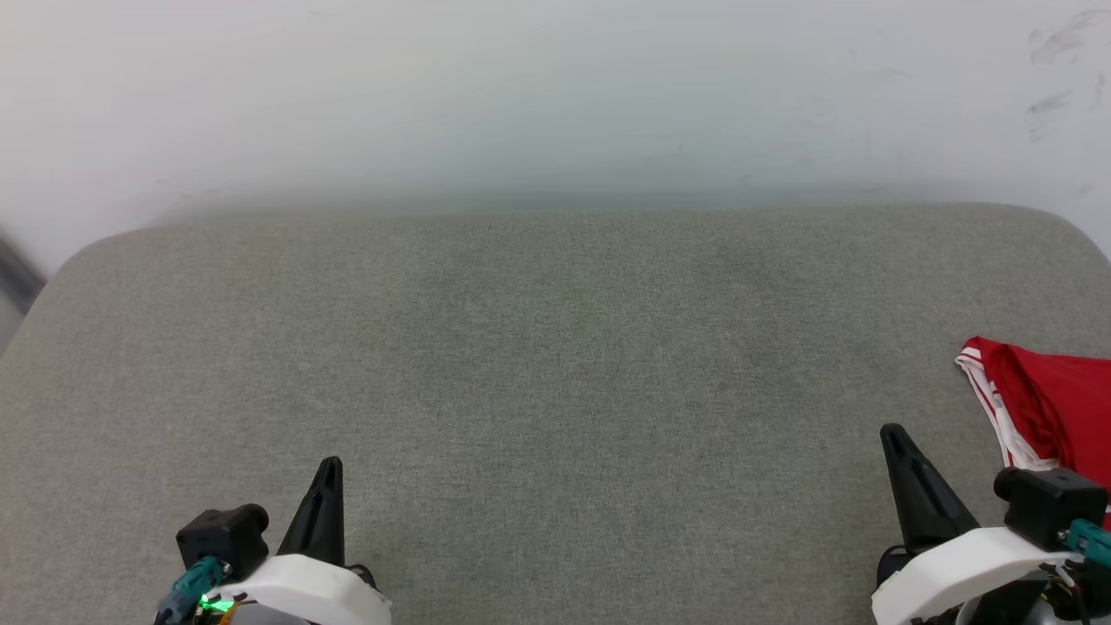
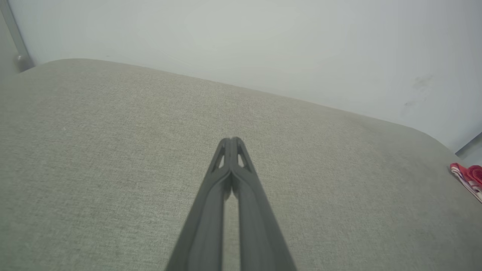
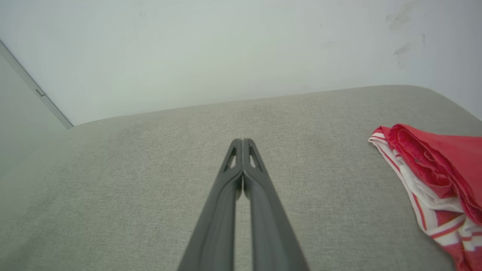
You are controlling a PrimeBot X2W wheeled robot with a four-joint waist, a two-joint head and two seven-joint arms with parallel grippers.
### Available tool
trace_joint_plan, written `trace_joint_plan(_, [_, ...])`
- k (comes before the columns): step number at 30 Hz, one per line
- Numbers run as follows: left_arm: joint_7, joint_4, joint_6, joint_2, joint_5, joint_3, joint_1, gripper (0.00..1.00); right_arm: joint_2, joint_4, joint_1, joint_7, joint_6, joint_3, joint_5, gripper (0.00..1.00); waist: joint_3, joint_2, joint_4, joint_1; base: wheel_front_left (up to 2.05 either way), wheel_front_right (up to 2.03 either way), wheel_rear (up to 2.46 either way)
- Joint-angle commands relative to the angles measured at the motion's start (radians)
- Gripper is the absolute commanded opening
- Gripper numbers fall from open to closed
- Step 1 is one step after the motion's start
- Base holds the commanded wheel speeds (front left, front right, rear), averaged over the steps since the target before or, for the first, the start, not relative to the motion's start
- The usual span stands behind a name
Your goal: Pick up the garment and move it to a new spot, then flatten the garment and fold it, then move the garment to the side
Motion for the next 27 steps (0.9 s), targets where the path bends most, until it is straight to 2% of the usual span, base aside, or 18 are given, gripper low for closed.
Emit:
trace_joint_plan(1, [0.006,-0.01,-0.01,-0.001,-0.025,0.02,-0.021,0.0,-0.006,-0.007,-0.027,-0.002,0.0,-0.002,0.039,0.0,0.0,0.0,0.0,0.0,0.0,0.0,0.0])
trace_joint_plan(27, [0.106,0.041,-0.127,-0.095,-0.334,0.168,-0.049,0.0,-0.015,0.091,-0.078,0.002,0.0,-0.018,0.494,0.0,0.002,0.0,0.005,0.0,0.0,0.0,0.0])
